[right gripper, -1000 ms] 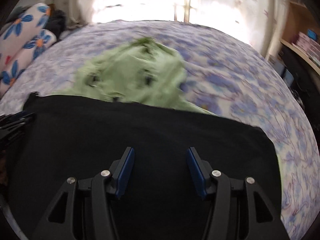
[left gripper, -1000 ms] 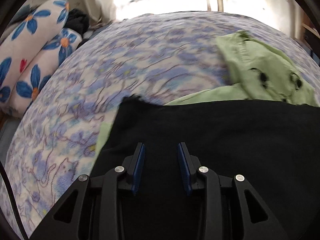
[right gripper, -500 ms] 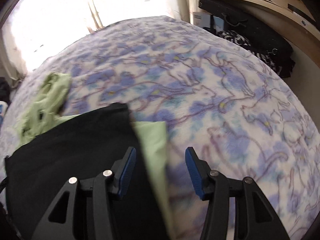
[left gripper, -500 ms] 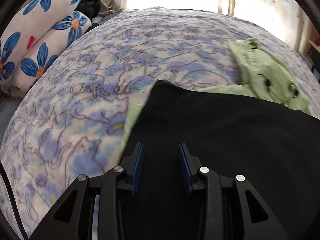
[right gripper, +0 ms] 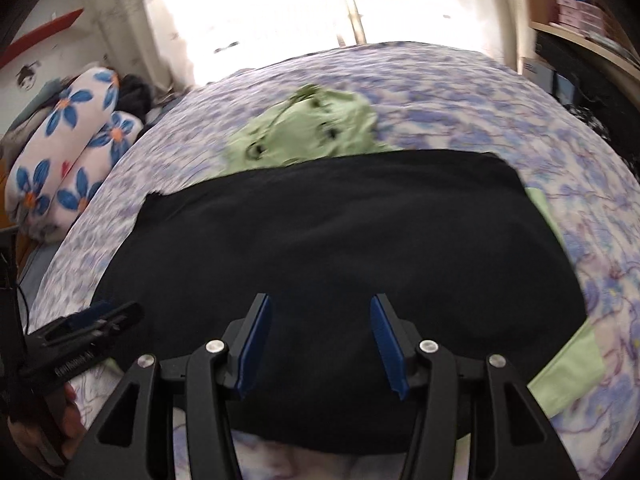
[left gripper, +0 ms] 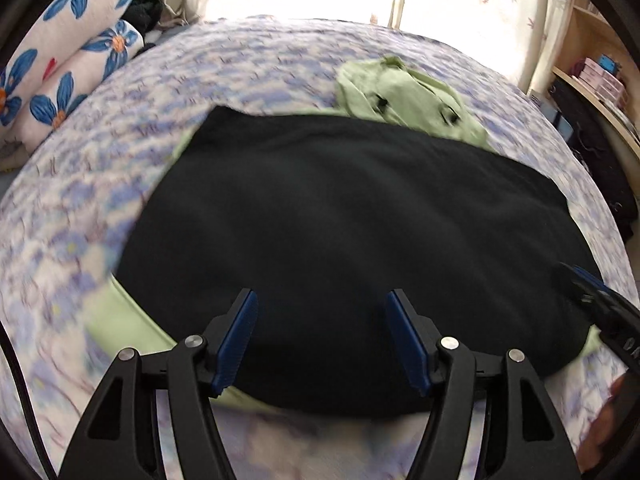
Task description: Fold large clothes
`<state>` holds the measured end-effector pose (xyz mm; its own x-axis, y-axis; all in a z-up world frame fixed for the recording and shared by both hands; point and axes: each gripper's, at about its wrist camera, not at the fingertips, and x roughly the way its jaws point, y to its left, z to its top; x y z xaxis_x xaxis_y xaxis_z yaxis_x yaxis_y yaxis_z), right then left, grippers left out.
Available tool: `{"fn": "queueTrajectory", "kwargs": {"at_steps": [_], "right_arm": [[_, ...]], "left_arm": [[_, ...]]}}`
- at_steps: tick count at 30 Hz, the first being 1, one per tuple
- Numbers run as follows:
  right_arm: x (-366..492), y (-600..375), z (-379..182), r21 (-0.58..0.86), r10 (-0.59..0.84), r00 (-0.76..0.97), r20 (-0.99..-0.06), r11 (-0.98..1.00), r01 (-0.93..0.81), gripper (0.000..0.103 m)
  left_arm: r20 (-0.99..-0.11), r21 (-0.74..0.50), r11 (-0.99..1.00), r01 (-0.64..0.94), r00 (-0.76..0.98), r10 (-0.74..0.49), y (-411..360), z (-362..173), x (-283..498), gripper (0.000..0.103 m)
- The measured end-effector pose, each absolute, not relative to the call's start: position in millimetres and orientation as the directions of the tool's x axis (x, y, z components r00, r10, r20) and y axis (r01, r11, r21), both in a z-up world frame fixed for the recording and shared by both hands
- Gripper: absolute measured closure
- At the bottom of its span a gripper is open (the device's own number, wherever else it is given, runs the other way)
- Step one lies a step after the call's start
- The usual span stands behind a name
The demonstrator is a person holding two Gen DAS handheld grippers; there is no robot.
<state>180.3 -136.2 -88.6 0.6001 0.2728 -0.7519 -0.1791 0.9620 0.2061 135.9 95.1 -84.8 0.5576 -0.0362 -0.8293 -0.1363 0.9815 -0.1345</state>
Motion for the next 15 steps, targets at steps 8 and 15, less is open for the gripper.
{"fn": "queueTrajectory", "kwargs": {"at_steps": [8, 15], "right_arm": [[169, -110, -113, 0.203, 0.291, 0.553, -0.781, 0.955, -0.216, 0.051], [165, -141, -128, 0.214, 0.268, 0.536, -0.800, 0.963, -0.162, 0.052]], "left_arm": [[-0.837, -0.100, 0.985, -0.137, 0.547, -0.009, 79, -105, 127, 0.037], [-0.850, -0.080, 0.983, -0.166, 0.527, 0.020, 95, -114, 128, 0.035]]}}
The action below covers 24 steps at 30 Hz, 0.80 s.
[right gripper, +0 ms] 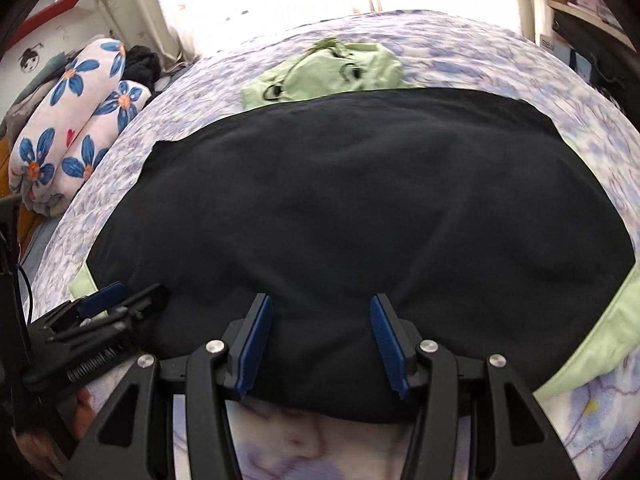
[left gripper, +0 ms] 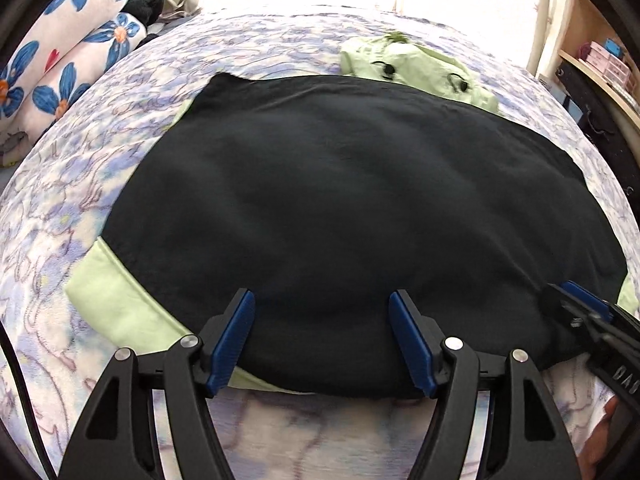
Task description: Fold large clothes
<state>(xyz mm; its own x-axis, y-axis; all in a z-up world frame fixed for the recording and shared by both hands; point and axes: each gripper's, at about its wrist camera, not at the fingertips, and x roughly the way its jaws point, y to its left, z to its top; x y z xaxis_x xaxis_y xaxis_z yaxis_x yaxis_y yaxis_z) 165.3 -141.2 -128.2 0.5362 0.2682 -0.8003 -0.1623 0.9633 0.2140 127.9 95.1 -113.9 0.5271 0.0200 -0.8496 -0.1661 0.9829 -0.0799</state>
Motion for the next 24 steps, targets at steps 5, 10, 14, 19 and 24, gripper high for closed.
{"fn": "queueTrajectory", "kwargs": {"at_steps": [5, 10, 14, 19, 24], "right_arm": [[163, -193, -126, 0.138, 0.122, 0.581, -0.804, 0.990, -0.016, 0.052], [155, -255, -130, 0.194, 0.086, 0.585, -0.806, 0.973, 0.124, 0.060], [147, -262, -125, 0.099, -0.037, 0.576, -0.817, 0.974, 0.203, 0.058], [141, -264, -129, 0.095, -0.042, 0.558, -0.828, 0.972, 0.214, 0.058], [138, -263, -129, 0.092, -0.047, 0.551, -0.833, 0.971, 0.222, 0.058]], "left_arm": [[-0.853, -0.056, 0.963, -0.265, 0.514, 0.092, 135, -116, 120, 0.035], [-0.857, -0.084, 0.937, -0.340, 0.505, 0.106, 167, -118, 106, 0.034], [-0.858, -0.042, 0.940, -0.339, 0.495, 0.140, 163, -117, 102, 0.034], [-0.858, -0.014, 0.941, -0.338, 0.488, 0.162, 161, -118, 104, 0.034], [-0.859, -0.021, 0.940, -0.339, 0.488, 0.156, 162, -117, 103, 0.034]]}}
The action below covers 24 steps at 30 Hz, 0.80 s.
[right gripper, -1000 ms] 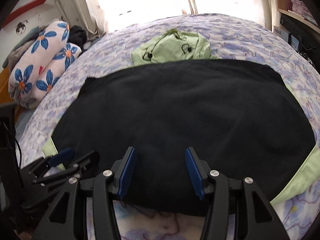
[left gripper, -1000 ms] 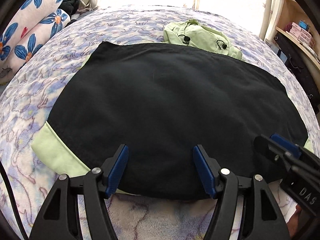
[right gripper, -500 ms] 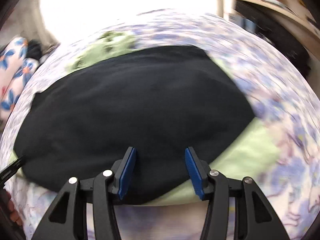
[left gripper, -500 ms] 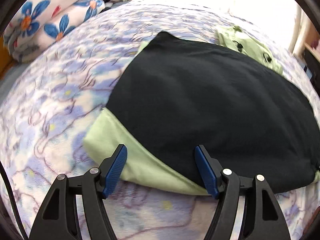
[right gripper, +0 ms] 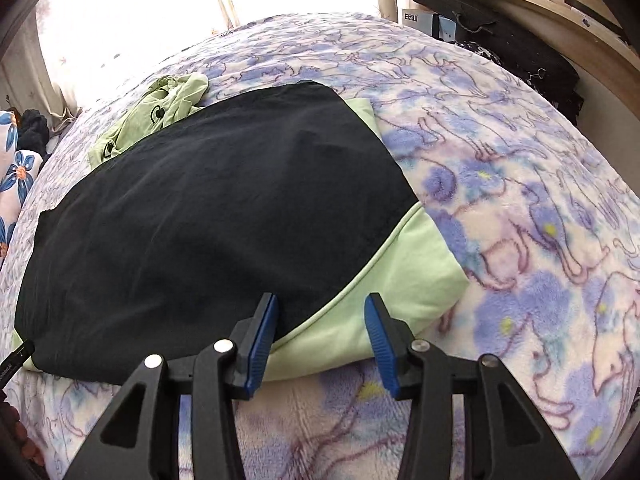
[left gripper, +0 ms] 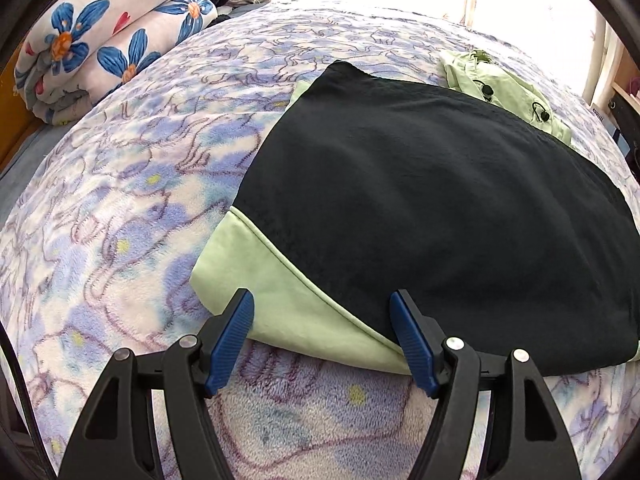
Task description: Fold large clothes
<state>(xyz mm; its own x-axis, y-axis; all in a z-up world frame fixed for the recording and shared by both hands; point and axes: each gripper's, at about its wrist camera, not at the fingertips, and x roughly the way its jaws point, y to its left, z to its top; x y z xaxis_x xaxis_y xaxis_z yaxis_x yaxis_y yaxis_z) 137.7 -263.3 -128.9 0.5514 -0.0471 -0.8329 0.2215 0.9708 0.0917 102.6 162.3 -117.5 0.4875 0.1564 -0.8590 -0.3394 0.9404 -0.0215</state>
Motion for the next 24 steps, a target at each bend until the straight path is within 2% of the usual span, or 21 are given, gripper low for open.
{"fn": "queueTrajectory", "kwargs": {"at_steps": [15, 20, 24], "right_arm": [[133, -248, -118, 0.114, -0.006, 0.537, -0.843, 0.975, 0.191, 0.058], [139, -234, -104, 0.134, 0.035, 0.545, -0.838, 0.981, 0.142, 0.058], [155, -221, -80, 0.134, 0.069, 0.571, -0.818, 0.988, 0.072, 0.058]], "left_arm": [[-0.884, -0.055, 0.944, -0.325, 0.455, 0.105, 161, -113, 97, 0.033], [-0.903, -0.098, 0.956, -0.275, 0.430, 0.031, 160, -99, 98, 0.033], [-0.894, -0.064, 0.970, -0.234, 0.446, 0.049, 162, -75, 112, 0.033]]}}
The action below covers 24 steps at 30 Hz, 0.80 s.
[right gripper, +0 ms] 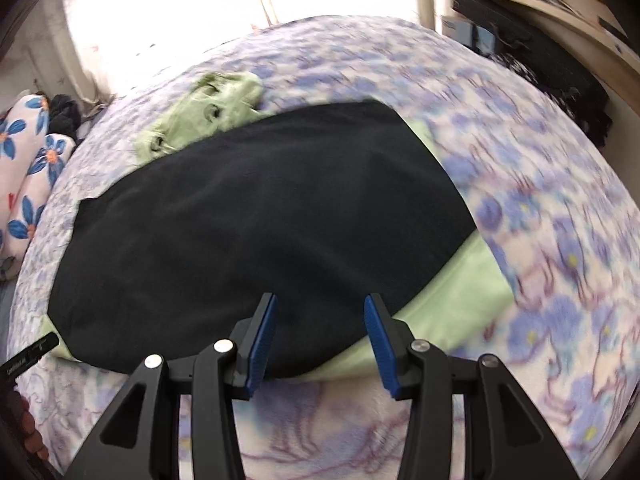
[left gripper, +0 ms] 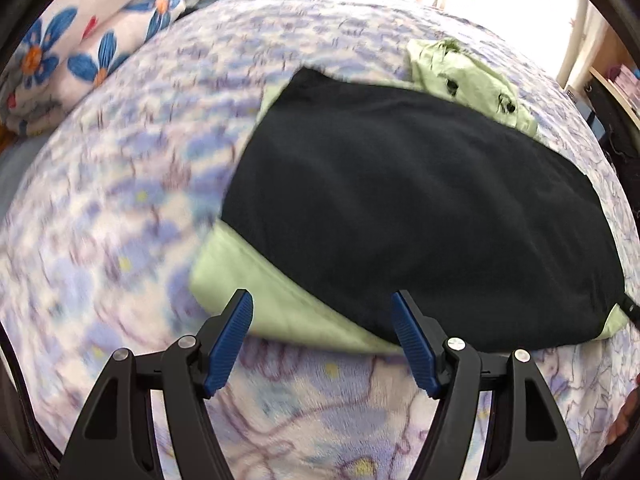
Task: Fold large clothes
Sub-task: 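Grasp the green hood with both grippers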
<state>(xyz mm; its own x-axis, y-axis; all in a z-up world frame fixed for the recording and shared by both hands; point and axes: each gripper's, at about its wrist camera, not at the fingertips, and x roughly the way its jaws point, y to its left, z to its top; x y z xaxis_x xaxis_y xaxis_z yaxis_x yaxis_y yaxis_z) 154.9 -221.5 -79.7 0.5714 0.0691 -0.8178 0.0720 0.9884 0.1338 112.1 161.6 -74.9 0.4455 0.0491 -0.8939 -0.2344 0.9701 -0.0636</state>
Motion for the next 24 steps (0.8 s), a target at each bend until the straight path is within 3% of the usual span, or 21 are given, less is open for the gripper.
{"fn": "queueTrajectory", "kwargs": {"at_steps": [10, 14, 19, 24], "right_arm": [[248, -204, 10, 0.141, 0.171, 0.640, -0.750, 0.985, -0.098, 0.058], [304, -196, 37, 0.131, 0.191, 0.647, -0.738, 0.981, -0.140, 0.058], [390, -187, 42, 0.205, 0.258, 0.607, -0.752, 0.966, -0.156, 0.054], [470, -179, 2, 0.249, 0.267, 0.541, -0.798, 0.962, -0.109, 0.052]], "left_arm": [[-0.857, -0.013, 0.996, -0.088, 0.514, 0.034, 160, 19, 218, 0.033], [-0.842, -0.049, 0.998, -0.040, 0.538, -0.020, 155, 50, 282, 0.026], [-0.837, -0.051, 0.998, -0.035, 0.547, -0.024, 146, 45, 365, 0.022], [-0.870, -0.104, 0.993, -0.063, 0.489, -0.060, 143, -4, 445, 0.022]]}}
